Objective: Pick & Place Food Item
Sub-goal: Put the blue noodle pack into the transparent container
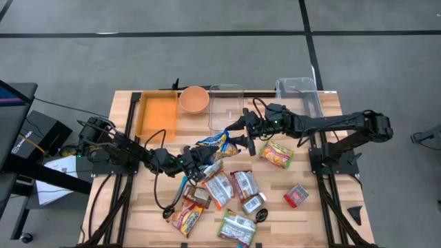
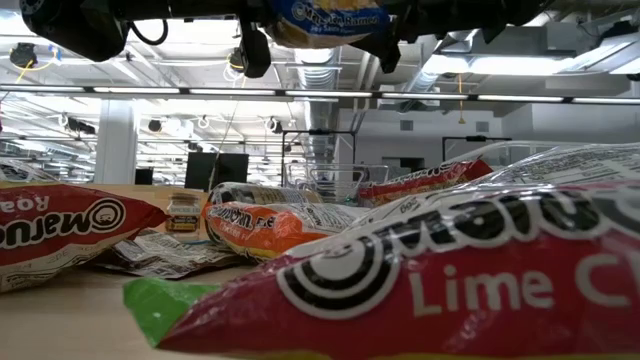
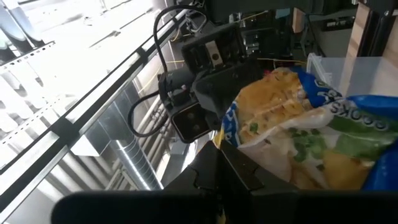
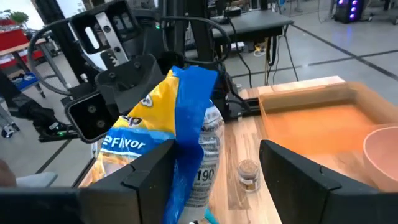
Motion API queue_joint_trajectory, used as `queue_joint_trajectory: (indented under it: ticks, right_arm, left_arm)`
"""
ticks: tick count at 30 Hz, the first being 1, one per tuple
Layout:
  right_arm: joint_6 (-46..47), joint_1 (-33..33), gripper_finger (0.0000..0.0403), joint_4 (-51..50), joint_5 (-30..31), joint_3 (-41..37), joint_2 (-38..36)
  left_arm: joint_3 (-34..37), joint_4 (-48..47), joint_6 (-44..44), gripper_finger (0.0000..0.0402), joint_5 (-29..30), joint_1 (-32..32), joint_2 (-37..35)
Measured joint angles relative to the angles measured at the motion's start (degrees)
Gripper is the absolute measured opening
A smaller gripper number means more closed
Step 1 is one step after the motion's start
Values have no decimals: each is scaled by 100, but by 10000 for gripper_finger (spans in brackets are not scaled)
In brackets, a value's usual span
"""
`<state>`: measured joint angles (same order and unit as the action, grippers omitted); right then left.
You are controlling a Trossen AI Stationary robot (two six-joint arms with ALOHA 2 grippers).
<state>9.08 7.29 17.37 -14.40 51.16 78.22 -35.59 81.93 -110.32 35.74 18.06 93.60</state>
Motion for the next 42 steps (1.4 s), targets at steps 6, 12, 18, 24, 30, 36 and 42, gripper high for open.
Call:
queue_joint_trajectory:
  ticks: [6,12,18,24,30,36,42]
  right_arm:
    - [-4,-6,203,-14,-108,0,0]
    - [-46,-9,131,-13,-205,0,0]
    - [-67,-9,40,-9,-223,0,0]
    - [-94,-9,17,-7,-224,0,-2]
    - [-99,-9,7,-13,-213,0,-2]
    - [-109,0,11,-19,-185,0,-2]
    - [-109,2,5,-20,-185,0,-2]
  left_arm:
    - [0,-1,22,0,35,-2,0]
    - [0,-2,22,0,56,-11,0]
    - [0,-4,133,0,88,-15,0]
    - [0,-2,135,2,90,-15,0]
    - [0,0,136,8,229,-47,0]
    - [0,2,543,22,284,-190,0]
    - [0,-2,619,56,438,-269,0]
